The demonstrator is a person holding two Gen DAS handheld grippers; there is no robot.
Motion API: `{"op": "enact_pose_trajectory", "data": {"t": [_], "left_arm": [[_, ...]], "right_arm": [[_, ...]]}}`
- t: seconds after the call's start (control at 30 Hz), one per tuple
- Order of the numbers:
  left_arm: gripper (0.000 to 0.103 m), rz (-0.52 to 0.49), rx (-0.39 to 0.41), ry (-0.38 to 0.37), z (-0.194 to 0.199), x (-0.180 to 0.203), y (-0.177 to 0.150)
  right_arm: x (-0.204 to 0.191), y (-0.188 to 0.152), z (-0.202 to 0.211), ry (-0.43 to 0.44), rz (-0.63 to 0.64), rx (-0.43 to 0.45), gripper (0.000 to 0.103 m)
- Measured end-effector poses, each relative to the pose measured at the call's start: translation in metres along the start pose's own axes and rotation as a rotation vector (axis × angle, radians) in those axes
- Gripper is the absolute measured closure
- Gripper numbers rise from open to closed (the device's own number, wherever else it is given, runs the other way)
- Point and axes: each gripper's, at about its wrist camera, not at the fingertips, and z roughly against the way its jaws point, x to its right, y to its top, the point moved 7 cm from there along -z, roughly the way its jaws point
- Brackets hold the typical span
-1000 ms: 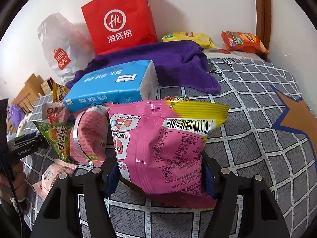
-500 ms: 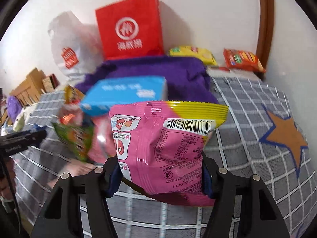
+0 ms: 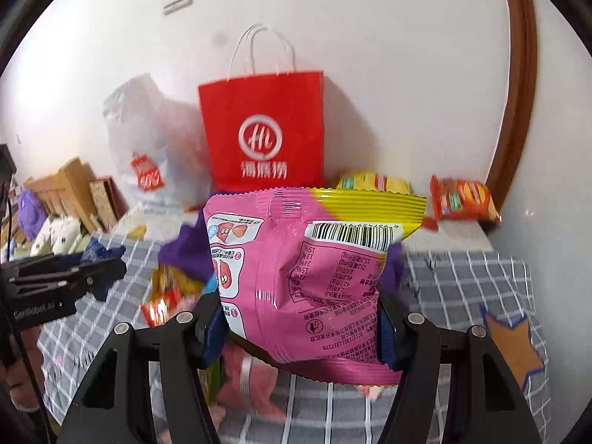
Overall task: Organize snacks
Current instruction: 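Lift both held packets and carry them over the purple towel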
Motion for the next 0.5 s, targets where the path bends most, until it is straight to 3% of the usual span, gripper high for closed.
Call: {"op": "enact_pose_trajectory", "data": {"t": [0.3, 0.5], "left_arm": [[0.059, -0.005, 0.042, 0.06, -0.029, -0.017, 0.071], [0.059, 0.007, 0.029, 0.064, -0.064, -0.03, 0.099]], "right_arm": [[0.011, 0.072, -0.052, -0.011, 0.026, 0.046, 0.039], [0.021, 0.088, -0.098, -0.019, 0.034, 0.029, 0.039]]}}
